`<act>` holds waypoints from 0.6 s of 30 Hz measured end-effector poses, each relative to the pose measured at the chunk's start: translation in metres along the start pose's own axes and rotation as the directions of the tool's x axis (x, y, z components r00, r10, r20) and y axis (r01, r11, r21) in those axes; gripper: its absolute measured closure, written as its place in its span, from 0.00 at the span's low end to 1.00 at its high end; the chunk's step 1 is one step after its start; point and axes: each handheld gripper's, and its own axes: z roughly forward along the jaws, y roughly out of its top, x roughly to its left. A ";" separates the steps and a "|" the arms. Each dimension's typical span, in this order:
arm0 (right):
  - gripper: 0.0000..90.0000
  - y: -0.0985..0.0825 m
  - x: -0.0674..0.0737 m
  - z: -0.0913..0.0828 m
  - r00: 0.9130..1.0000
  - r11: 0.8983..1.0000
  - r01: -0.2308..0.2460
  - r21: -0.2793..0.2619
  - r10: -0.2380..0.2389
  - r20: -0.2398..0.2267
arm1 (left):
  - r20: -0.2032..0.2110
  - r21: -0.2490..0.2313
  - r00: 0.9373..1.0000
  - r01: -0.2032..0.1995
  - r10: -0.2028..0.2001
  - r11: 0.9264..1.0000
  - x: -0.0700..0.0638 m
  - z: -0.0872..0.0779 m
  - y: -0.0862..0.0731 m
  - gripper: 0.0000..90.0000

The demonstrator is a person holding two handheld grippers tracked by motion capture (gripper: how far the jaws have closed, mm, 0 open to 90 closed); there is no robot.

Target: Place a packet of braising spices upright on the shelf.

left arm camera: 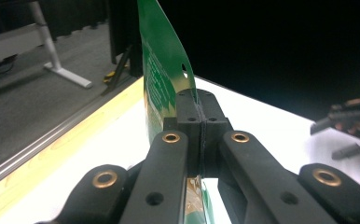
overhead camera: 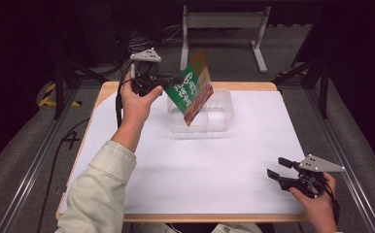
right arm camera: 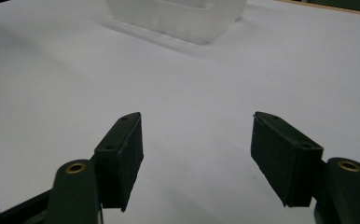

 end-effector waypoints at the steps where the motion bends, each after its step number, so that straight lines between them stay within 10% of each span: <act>1: 0.38 0.000 0.000 0.000 1.000 1.000 0.000 0.000 0.000 -0.001 | -0.012 -0.005 1.000 0.007 -0.007 1.000 0.001 0.000 -0.001 1.00; 18: 0.38 0.000 0.000 0.001 1.000 1.000 0.004 0.000 -0.004 -0.005 | -0.090 0.002 0.994 0.063 -0.062 0.998 -0.003 0.018 -0.009 1.00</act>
